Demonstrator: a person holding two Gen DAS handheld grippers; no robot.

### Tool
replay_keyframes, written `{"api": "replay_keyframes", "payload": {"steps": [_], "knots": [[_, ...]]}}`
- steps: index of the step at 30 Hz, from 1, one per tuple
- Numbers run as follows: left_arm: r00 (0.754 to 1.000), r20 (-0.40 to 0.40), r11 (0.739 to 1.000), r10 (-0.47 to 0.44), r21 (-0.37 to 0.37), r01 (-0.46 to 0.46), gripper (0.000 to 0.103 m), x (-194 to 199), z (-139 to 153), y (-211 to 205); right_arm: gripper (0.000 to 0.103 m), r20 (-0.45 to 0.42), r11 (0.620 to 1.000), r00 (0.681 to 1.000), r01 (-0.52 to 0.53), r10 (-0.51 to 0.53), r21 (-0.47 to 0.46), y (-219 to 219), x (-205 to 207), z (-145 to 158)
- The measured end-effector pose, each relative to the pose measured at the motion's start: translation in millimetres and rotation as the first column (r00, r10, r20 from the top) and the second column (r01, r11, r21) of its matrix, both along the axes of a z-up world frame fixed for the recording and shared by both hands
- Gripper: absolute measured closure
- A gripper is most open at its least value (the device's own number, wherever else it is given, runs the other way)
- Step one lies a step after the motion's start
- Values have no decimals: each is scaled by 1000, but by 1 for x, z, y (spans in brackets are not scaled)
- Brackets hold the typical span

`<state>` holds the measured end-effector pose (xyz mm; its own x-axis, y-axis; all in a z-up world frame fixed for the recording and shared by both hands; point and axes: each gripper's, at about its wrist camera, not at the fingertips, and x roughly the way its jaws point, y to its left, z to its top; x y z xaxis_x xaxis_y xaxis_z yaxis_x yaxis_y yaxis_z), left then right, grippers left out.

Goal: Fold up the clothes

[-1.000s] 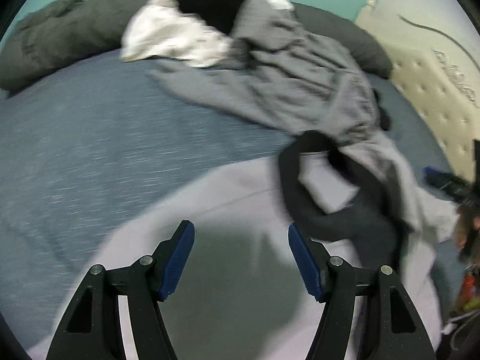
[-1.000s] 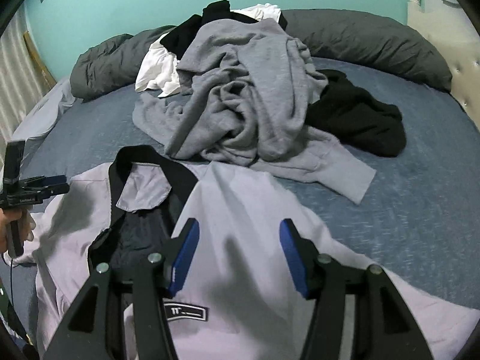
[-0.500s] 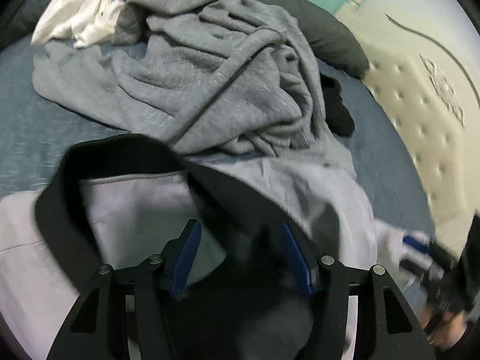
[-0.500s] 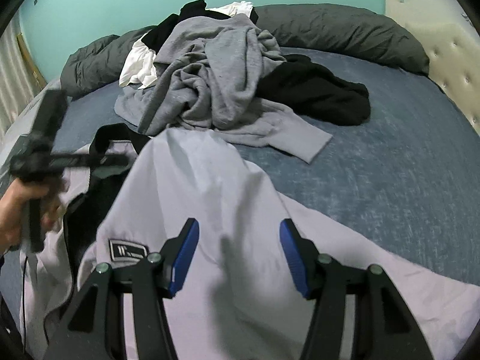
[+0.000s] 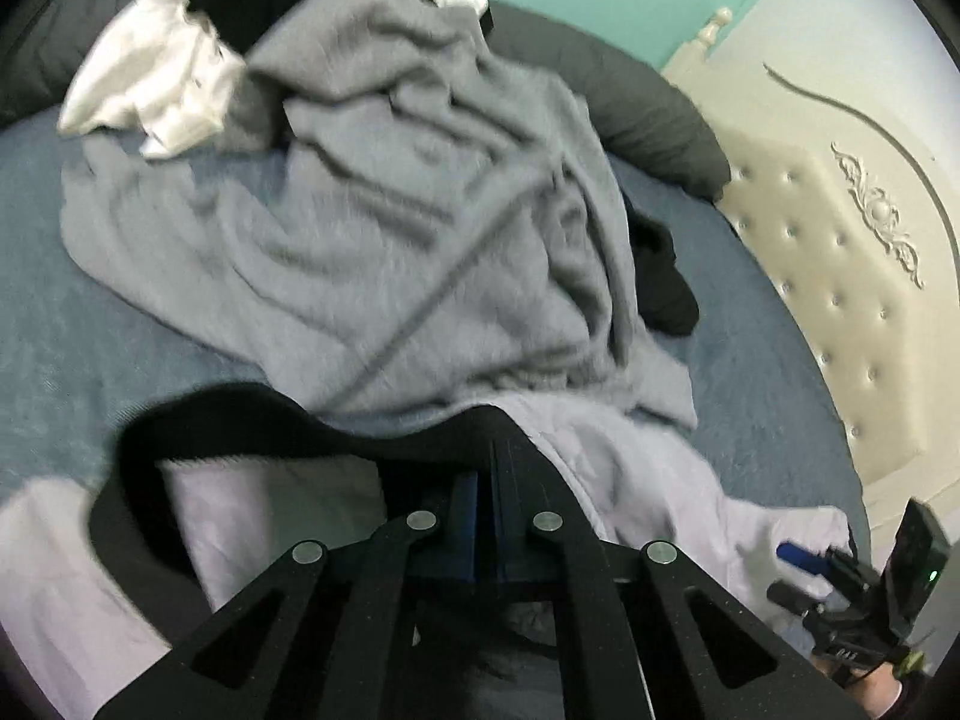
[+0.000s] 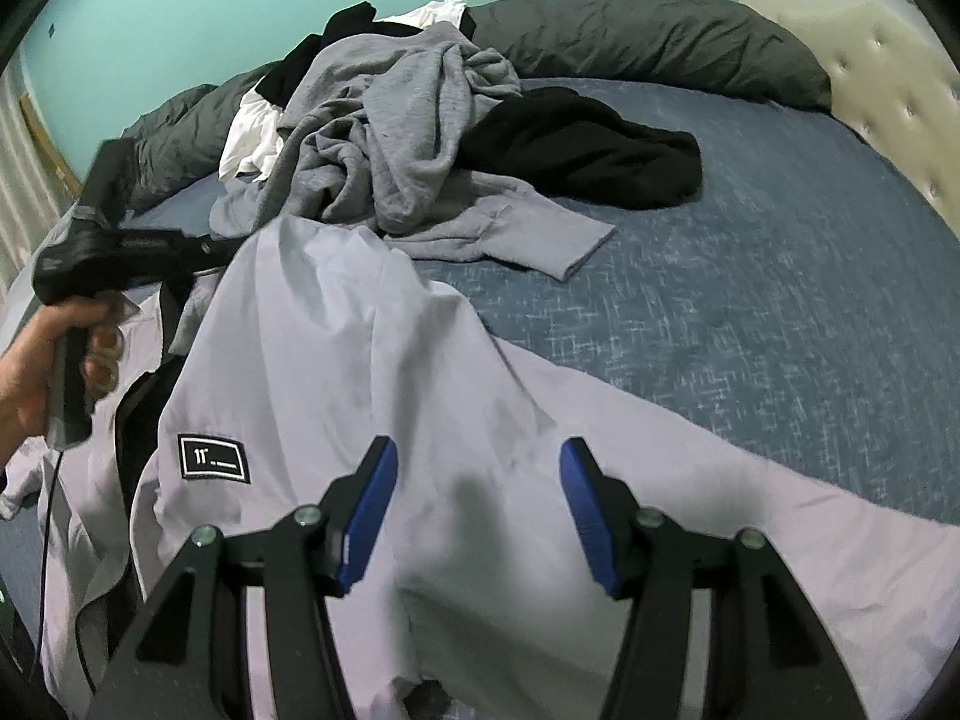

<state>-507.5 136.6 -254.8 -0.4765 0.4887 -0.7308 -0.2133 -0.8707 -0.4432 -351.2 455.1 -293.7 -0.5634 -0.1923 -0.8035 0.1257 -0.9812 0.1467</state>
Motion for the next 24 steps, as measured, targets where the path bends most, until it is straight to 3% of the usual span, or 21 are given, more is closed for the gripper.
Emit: {"api": "replay_keyframes", "payload": {"steps": [6,9,10,11,13,20,24], "knots": [[994,-11,990,113,87,-112,100,-29,33,-35,46,2,1000,1000,0,0,-10,-2,2,-2],[995,33,995,94,38,-95,97,-34,23,-31,46,3,1000,1000,1,-1,-16,-3,3,-3],[996,38,997,75,8,-75,89,-32,19,-27,46,3,1000,1000,1,-1,-17,-4,3,-4],[998,34,998,54,-17,-54,76,-27,16,-23,46,4,1000,1000,1,-1,-19,-4,3,-5],[998,63,999,19,-27,-17,64,-15,4,-20,46,7,1000,1000,2,-2,-21,-5,3,-6],[987,138,992,-88,-82,100,62,45,-32,-7,46,11,1000,1000,-3,4,-24,-8,6,-9],[984,147,992,-96,-66,107,62,82,-40,-7,46,12,1000,1000,5,-5,-29,-7,13,-7]]}}
